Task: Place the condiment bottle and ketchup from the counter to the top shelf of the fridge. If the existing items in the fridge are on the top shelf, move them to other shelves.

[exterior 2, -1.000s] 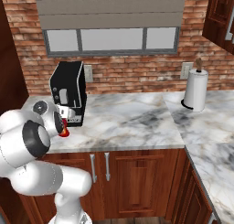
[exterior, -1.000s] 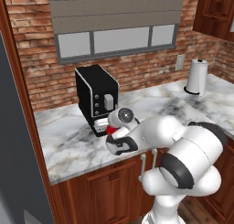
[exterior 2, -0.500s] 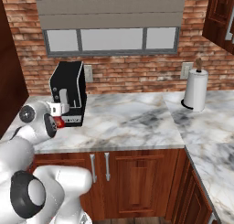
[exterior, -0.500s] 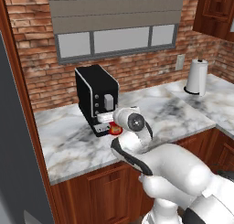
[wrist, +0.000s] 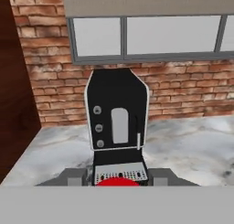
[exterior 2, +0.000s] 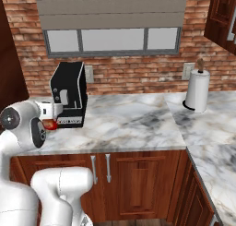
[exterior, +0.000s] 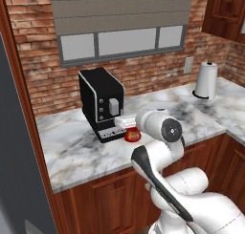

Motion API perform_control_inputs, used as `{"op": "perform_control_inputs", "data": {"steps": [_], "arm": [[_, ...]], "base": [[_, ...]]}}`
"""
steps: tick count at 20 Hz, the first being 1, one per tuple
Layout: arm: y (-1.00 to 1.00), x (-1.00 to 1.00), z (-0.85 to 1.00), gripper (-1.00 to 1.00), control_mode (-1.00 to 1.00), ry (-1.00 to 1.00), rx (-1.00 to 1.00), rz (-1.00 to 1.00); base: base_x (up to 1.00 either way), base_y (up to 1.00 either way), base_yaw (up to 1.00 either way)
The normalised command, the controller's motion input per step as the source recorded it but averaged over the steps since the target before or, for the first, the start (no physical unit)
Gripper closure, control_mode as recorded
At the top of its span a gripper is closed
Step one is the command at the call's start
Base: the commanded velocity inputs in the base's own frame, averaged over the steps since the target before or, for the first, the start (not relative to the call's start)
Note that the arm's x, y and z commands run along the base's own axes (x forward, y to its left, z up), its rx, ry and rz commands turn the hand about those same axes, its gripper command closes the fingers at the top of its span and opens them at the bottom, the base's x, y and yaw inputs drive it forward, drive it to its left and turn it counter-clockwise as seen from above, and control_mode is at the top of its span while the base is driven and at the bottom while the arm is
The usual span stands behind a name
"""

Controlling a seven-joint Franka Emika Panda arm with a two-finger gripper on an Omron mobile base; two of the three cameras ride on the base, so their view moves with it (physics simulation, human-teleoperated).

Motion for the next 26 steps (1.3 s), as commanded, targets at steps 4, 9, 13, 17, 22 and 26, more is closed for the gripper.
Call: {"op": "perform_control_inputs", "data": {"steps": [4,9,13,17,22,26], "arm": [[-0.17,-1.0,1.0,1.0,-1.0,0.16,0.0,0.0],[-0.17,-1.0,0.92,1.0,-1.0,0.2,0.0,0.0],[-0.15,-1.0,0.53,1.0,-1.0,0.14,0.0,0.0],[-0.09,-0.79,0.15,1.0,-1.0,0.08,0.0,0.0],[0.0,-0.43,0.0,1.0,1.0,0.0,0.0,0.0],[0.0,0.0,0.0,1.0,1.0,0.0,0.0,0.0]], "base": [[0.0,0.0,0.0],[0.0,0.0,0.0],[0.0,0.0,0.0],[0.0,0.0,0.0],[-0.39,-0.02,0.01],[-1.0,-0.09,0.12]]}}
